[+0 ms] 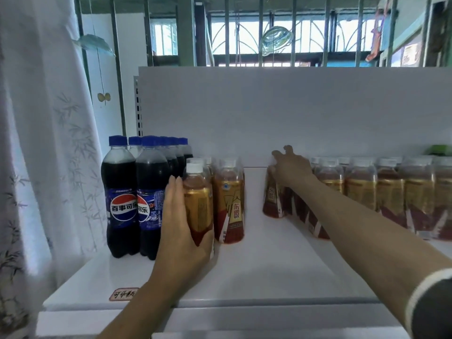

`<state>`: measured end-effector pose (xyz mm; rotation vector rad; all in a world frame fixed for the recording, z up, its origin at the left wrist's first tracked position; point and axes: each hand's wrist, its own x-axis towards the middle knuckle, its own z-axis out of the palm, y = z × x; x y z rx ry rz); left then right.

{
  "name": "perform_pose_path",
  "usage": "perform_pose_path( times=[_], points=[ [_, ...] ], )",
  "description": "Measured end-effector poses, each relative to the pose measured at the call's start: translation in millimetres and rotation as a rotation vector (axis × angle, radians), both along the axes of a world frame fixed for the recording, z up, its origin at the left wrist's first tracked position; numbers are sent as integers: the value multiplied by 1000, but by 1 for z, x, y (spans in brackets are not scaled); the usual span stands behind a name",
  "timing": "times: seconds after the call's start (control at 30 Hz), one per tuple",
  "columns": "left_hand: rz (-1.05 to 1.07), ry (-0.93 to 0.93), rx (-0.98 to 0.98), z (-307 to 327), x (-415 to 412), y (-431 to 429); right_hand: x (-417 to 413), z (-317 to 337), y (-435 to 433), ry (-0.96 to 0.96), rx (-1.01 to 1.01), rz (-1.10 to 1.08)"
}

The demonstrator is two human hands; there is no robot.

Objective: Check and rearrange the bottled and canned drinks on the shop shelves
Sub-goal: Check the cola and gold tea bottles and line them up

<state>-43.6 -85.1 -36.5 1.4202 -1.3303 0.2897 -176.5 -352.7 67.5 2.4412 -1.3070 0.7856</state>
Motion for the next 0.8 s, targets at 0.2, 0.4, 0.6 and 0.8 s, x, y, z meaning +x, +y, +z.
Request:
perform_pose_path(
  times=[0.2, 0.4, 0.6, 0.8],
  points=[
    [49, -263, -140, 5, -3, 0, -3, -7, 6, -148, 28, 85],
    [-223, -258, 33, 23, -45, -14, -5, -20, 25, -270, 24, 235],
    [-360, 152, 352, 25, -62, -84, -10, -49, 37, -434, -13, 519],
    [-343, 195, 342, 30, -66, -135, -31, -37, 39, -804, 117, 510]
  ],
)
